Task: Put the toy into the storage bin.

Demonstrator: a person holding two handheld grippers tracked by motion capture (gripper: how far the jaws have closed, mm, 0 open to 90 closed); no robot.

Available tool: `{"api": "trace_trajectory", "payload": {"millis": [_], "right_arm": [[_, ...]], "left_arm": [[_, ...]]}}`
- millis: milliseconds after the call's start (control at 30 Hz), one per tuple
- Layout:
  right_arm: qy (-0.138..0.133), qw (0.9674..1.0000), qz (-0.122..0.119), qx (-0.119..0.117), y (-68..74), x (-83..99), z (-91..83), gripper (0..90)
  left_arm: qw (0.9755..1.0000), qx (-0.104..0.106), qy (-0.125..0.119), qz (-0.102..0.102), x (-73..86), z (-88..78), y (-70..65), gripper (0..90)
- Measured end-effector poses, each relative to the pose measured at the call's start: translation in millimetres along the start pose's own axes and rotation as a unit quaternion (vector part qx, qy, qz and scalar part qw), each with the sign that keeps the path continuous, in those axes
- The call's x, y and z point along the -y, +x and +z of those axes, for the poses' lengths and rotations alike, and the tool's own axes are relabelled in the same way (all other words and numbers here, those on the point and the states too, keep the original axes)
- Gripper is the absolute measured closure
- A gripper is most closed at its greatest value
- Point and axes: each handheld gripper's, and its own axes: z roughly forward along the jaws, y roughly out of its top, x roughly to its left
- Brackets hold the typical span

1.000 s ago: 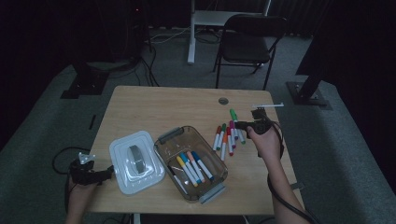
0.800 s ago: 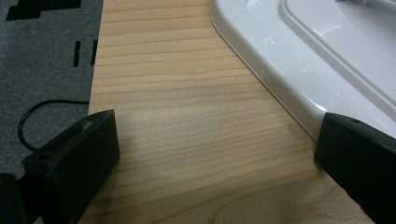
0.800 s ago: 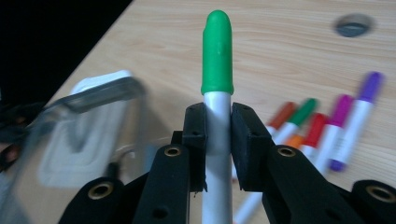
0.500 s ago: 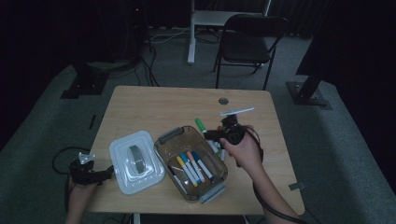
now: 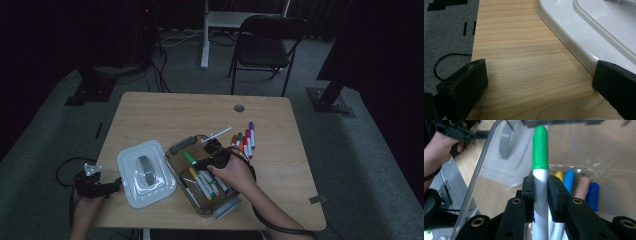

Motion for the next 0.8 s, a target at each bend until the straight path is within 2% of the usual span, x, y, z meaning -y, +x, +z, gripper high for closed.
{"api": "trace_trajectory", "payload": {"millis": [200,567,633,800], "right_arm": [[0.041,0.9992,-0.006,-0.003,8.5,-4.2,21.1,76.9],[0.084,0.9964,-0.012,-0.004,13.8,-8.4,40.7,76.8],[0.102,0.9947,-0.014,-0.004,14.4,-8.8,47.4,76.8],[0.128,0.9917,-0.016,-0.004,17.1,-10.1,56.8,76.8]], "left_arm": [[1.0,0.0,0.001,0.001,0.0,-0.1,0.1,0.6],[1.0,0.0,0.001,0.0,0.0,-0.1,0.1,0.6],[1.0,0.0,0.001,0.0,0.0,-0.1,0.0,0.6],[1.0,0.0,0.001,0.0,0.0,-0.1,0.0,0.7]]}}
